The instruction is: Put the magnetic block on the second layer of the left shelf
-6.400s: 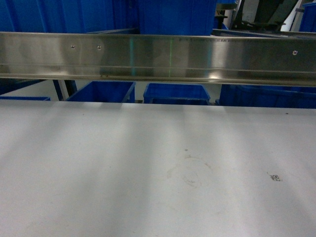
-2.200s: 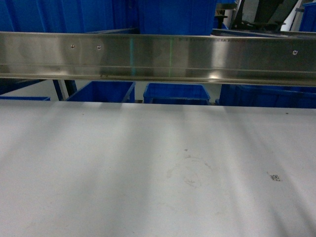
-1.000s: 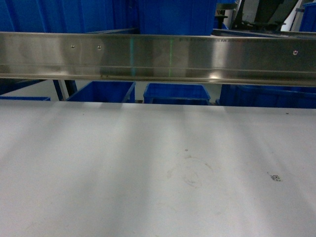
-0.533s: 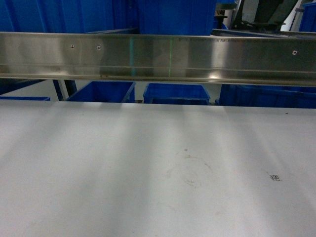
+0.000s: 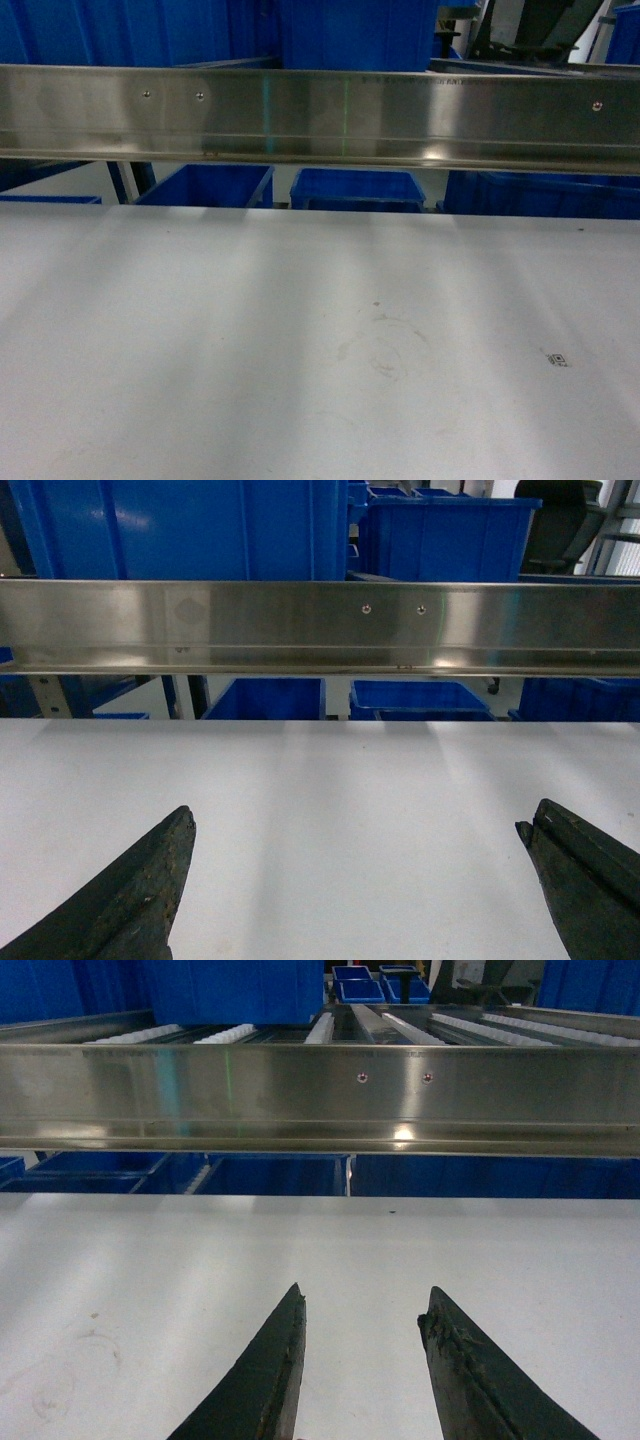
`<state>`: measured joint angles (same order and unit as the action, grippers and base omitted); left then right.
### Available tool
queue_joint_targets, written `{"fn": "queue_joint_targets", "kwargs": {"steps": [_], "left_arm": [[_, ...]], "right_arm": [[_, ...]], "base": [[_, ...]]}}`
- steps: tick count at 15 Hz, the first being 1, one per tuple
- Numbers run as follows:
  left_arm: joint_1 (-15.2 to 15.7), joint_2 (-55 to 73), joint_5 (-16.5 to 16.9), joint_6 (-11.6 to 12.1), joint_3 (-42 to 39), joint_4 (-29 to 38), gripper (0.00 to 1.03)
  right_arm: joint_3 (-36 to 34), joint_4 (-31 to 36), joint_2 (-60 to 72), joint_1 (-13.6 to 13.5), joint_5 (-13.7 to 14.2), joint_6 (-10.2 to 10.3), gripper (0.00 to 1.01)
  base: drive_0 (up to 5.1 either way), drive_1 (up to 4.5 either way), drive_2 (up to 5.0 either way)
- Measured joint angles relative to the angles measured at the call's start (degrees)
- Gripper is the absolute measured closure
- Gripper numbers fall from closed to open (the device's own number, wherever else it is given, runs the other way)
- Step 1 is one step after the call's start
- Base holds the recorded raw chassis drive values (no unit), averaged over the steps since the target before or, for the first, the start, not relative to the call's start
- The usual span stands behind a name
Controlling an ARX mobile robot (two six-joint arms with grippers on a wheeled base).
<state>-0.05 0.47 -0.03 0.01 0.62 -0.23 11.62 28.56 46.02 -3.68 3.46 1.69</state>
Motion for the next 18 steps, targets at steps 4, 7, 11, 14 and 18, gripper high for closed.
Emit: {"fn": "queue_joint_targets", "kwargs": {"steps": [4,7,11,14,18], "left_arm": [[0.0,0.0,0.0,0.0,0.0,-0.1,0.05],[0.0,0.0,0.0,0.0,0.0,-0.1,0.05],[0.0,0.0,0.0,0.0,0.0,0.0,0.05],[0.0,0.0,0.0,0.0,0.0,0.0,0.05],[0.0,0.0,0.0,0.0,0.0,0.0,0.05]], "right_arm": [[0.0,0.0,0.0,0.0,0.0,0.0,0.7],[0.0,0.1,0.0,0.1,0.2,0.0,0.7],[0.2,0.0,0.0,0.1,0.2,0.0,0.7],[0.2,0.0,0.0,0.1,0.2,0.0,0.7],[0.2,0.0,0.0,0.0,0.2,0.0,0.7]], "base": [[-1.2,0.9,0.3],[-4.7,3.3,1.7],[-5.0,2.47,2.5],[-4.9,2.06,2.8],[-4.7,1.65,3.4]]}}
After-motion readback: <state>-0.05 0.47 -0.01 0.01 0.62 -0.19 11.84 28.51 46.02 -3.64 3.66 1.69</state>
